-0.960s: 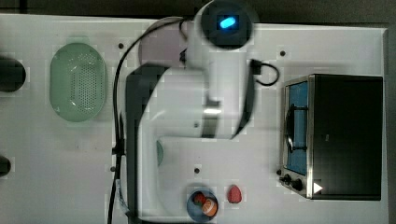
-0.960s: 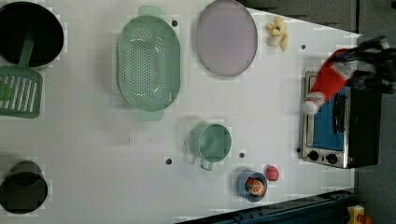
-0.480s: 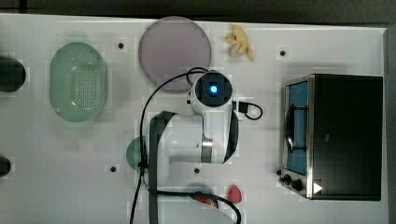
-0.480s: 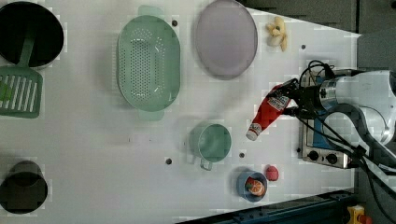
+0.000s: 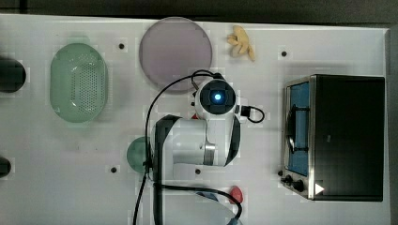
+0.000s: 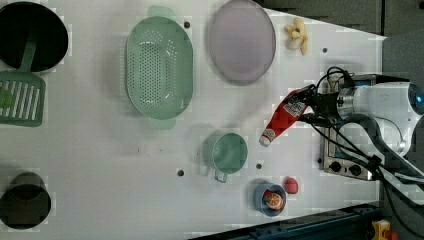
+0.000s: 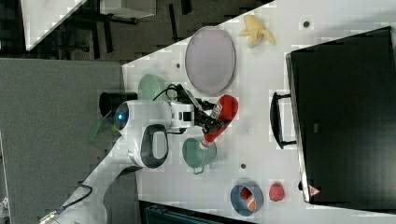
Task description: Pick Ketchup from oven and place it on table.
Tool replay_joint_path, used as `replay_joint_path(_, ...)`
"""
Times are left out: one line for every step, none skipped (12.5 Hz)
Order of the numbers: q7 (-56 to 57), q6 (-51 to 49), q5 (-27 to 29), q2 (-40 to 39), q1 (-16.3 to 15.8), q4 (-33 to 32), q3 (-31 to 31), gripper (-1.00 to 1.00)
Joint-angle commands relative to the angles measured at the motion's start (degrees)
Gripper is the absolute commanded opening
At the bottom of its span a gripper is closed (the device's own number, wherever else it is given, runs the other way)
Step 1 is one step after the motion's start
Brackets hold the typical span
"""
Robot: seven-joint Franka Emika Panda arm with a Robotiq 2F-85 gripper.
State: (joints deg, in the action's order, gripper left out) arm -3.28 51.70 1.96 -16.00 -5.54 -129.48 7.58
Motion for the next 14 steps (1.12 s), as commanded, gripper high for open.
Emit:
replay_joint_path(0.7, 1.8, -0.6, -1.4, 0.2, 0.3, 0.3, 1.00)
replay_joint_path(0.7, 1.7, -0.5, -1.2, 0.2, 0.8, 0.3, 1.00)
replay_joint_path(-1.2, 1.0, -0.2, -0.3, 0.3, 2.6, 0.5, 1.00)
replay_joint_path(-2.4, 0.1, -0.2, 0.7, 0.3, 3.8, 0.6, 1.00)
replay_joint_path(-2.8, -1.3, -0.2, 1.9, 0.3, 5.3, 0.8, 1.00)
replay_joint_path(-2.8, -4.1, -0.2, 3.4, 0.3, 7.1, 1.0, 1.00)
replay_joint_path(-2.8, -8.2, -0.2, 4.9, 0.3, 9.4, 1.2, 1.00)
replay_joint_path(-2.8, -13.4, -0.2, 6.4, 0.3, 12.4, 1.4, 1.00)
replay_joint_path(-2.8, -21.3, -0.2, 8.3, 0.3, 18.0, 1.5, 1.00)
replay_joint_path(-2.8, -25.8, -0.3, 9.3, 0.3, 21.8, 1.6, 1.00)
replay_joint_path(-2.8, -31.4, -0.4, 10.0, 0.3, 27.5, 1.6, 1.00)
replay_joint_path(-2.8, -34.9, -0.4, 10.1, 0.3, 32.1, 1.6, 1.00)
replay_joint_path(-2.8, -36.7, -0.5, 10.1, 0.2, 34.8, 1.5, 1.00)
replay_joint_path(-2.8, -40.2, -0.5, 10.2, 0.2, 38.3, 1.4, 1.00)
